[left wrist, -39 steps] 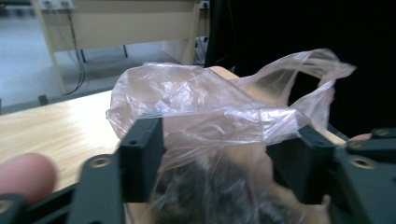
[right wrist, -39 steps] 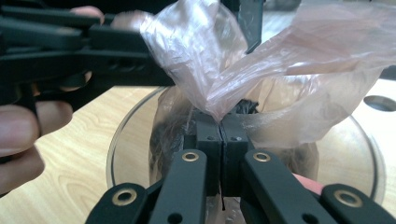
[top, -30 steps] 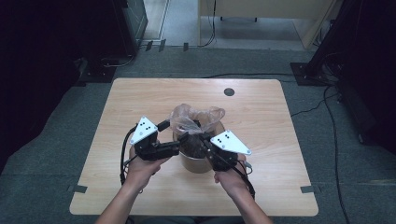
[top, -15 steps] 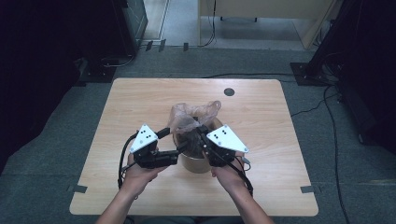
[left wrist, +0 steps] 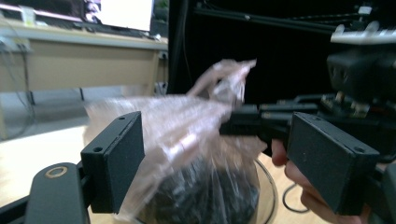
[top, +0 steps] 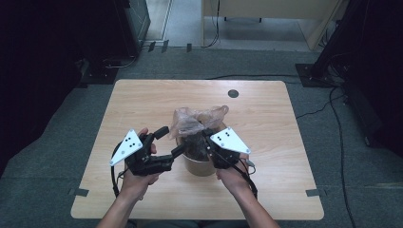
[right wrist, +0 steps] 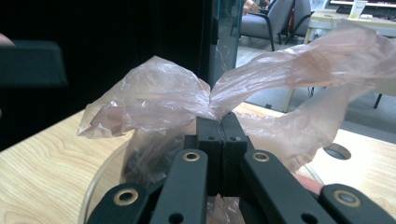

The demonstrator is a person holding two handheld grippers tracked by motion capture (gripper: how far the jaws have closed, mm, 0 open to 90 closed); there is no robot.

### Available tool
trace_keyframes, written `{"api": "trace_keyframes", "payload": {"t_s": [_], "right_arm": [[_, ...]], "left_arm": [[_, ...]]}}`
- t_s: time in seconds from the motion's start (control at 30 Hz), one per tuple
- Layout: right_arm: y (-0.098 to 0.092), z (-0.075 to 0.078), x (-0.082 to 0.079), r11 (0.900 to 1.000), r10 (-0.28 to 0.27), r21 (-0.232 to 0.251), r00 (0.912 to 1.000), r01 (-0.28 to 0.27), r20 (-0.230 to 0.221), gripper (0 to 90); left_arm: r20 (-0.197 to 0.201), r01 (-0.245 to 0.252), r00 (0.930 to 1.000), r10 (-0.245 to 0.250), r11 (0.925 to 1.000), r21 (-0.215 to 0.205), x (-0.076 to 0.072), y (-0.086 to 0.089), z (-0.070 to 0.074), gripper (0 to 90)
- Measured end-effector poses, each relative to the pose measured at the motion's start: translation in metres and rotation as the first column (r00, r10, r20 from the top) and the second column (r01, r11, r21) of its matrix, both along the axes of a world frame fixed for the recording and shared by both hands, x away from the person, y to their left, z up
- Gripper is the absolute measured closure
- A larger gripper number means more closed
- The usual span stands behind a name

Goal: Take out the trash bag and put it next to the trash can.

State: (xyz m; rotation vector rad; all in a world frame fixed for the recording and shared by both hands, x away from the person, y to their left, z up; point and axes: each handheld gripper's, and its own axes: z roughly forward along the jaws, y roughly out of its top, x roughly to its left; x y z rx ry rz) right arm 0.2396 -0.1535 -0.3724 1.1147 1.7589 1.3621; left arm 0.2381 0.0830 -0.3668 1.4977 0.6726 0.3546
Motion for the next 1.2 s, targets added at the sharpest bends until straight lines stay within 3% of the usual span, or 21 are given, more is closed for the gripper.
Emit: {"api": "trace_keyframes", "payload": {"t_s": [0.2,0.3,0.37,0.5,0.6,0.67,0.73,0.83,0.93,1.0,1.07,1.13,1.2], "right_arm": [[-0.003,-0.007,0.006,1.000,-0.027,0.004,0.9995,0.027,-0.017,90.0],[-0.005,-0.008,0.008,0.999,-0.036,0.007,0.9992,0.036,-0.019,90.0],[-0.007,-0.008,0.008,0.999,-0.040,0.017,0.9991,0.040,-0.017,90.0],[-0.009,-0.004,0.007,0.999,-0.038,0.029,0.9993,0.038,0.000,90.0],[-0.009,-0.001,0.005,0.999,-0.030,0.034,0.9995,0.030,0.009,90.0],[-0.009,0.002,0.003,0.999,-0.024,0.037,0.9995,0.023,0.021,90.0],[-0.009,0.006,0.001,0.999,-0.018,0.043,0.9993,0.017,0.032,90.0],[-0.009,0.012,-0.001,0.999,-0.012,0.051,0.9987,0.009,0.049,90.0],[-0.008,0.019,-0.003,0.998,-0.007,0.055,0.9978,0.003,0.066,90.0],[-0.009,0.025,-0.004,0.998,-0.004,0.057,0.9969,-0.001,0.079,90.0],[-0.010,0.031,-0.004,0.998,-0.003,0.062,0.9960,-0.003,0.090,90.0],[-0.011,0.036,-0.004,0.998,-0.003,0.065,0.9946,-0.004,0.103,90.0],[-0.014,0.043,-0.005,0.997,-0.007,0.072,0.9934,-0.002,0.115,90.0]], "left_arm": [[0.016,-0.037,0.9992,0.038,0.9974,-0.063,0.000,0.020,-0.002,18.6],[0.005,-0.120,0.9928,0.120,0.9927,-0.011,0.003,0.028,-0.009,18.5],[0.004,-0.190,0.9817,0.190,0.9808,0.044,0.006,0.033,-0.018,18.5],[-0.026,-0.289,0.9554,0.294,0.9498,0.120,0.012,0.043,-0.043,18.5],[-0.073,-0.345,0.9291,0.363,0.9199,0.187,0.020,0.052,-0.065,18.5],[-0.102,-0.381,0.9030,0.417,0.8881,0.257,0.025,0.059,-0.081,17.7],[-0.146,-0.397,0.8783,0.455,0.8646,0.308,0.029,0.066,-0.097,17.6],[-0.205,-0.409,0.8342,0.512,0.8240,0.392,0.037,0.074,-0.121,16.6],[-0.227,-0.403,0.8058,0.547,0.7872,0.467,0.041,0.078,-0.139,16.6],[-0.226,-0.395,0.7983,0.558,0.7687,0.503,0.043,0.078,-0.149,16.5],[-0.232,-0.381,0.7945,0.561,0.7580,0.530,0.044,0.076,-0.151,11.6],[-0.232,-0.376,0.7979,0.556,0.7598,0.531,0.045,0.075,-0.151,11.6],[-0.232,-0.372,0.7935,0.563,0.7494,0.548,0.045,0.073,-0.152,11.6]]}}
